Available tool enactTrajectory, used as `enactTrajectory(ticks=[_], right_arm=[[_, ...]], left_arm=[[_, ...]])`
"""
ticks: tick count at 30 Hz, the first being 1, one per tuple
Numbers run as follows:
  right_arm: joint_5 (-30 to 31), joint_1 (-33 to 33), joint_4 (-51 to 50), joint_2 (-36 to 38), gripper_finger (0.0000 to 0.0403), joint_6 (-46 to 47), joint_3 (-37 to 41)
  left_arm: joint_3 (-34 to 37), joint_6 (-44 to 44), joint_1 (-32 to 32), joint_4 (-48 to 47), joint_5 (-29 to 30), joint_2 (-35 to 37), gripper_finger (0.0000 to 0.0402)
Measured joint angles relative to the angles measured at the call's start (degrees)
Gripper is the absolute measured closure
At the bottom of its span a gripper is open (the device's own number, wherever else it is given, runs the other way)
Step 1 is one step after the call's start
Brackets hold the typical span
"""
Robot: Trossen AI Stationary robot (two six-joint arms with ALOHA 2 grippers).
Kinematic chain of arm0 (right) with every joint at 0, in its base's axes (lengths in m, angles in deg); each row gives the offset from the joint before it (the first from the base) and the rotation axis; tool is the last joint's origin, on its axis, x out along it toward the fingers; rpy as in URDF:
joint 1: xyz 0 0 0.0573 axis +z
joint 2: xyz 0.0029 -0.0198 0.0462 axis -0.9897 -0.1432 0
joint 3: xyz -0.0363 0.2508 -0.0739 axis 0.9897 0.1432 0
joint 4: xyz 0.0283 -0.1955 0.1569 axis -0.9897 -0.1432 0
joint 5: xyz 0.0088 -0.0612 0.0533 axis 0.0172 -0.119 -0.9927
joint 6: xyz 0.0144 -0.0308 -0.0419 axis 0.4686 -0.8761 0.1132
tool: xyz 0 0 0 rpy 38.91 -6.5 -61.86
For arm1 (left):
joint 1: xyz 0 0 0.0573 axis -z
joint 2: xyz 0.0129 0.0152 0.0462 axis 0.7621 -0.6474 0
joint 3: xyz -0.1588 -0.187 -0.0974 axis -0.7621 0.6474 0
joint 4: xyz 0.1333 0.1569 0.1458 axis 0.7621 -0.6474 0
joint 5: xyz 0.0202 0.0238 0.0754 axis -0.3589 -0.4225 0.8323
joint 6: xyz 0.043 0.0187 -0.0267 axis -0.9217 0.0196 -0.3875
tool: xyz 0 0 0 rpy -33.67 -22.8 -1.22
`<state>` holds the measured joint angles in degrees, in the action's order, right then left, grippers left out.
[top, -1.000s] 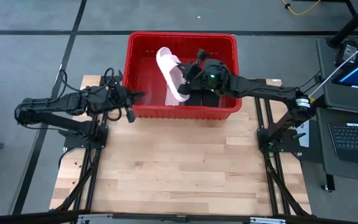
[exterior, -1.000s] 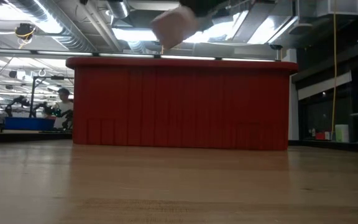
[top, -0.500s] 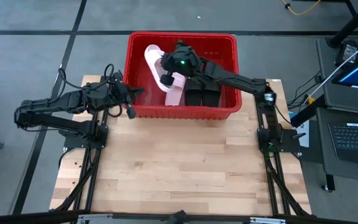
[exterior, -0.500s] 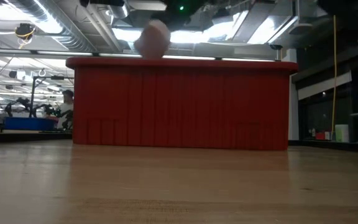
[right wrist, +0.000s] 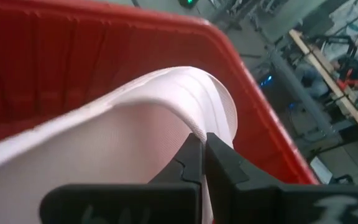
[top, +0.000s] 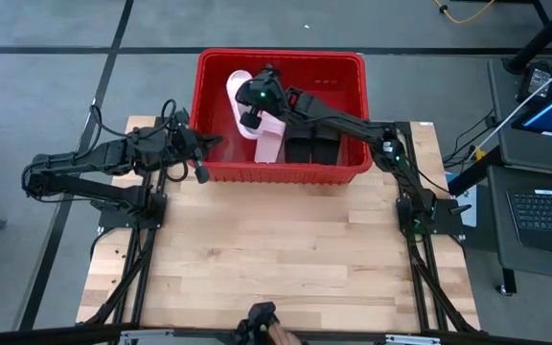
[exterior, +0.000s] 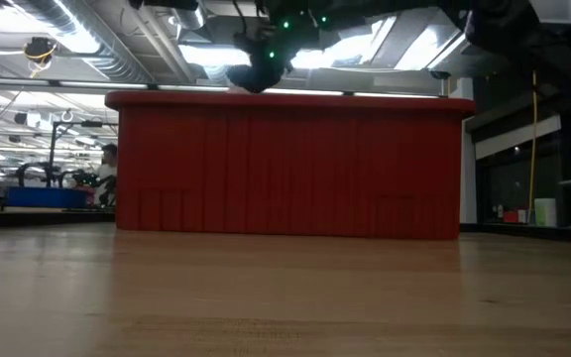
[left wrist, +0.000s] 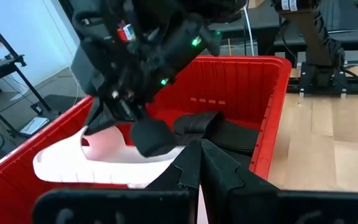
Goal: Pick and place slides into bin
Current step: Put the pink slide into the red bin
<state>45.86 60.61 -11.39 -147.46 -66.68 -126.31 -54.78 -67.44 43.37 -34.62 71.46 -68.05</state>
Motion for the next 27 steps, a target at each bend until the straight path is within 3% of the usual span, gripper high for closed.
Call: enactTrajectory(ticks=[27], right_arm=[[-5.24,-1.12,2.12,-7.64,0.0395,4.15,0.09]], left_arm=[[0.00,1.57,0.00,0.00,-0.02,0.00,0.0400]])
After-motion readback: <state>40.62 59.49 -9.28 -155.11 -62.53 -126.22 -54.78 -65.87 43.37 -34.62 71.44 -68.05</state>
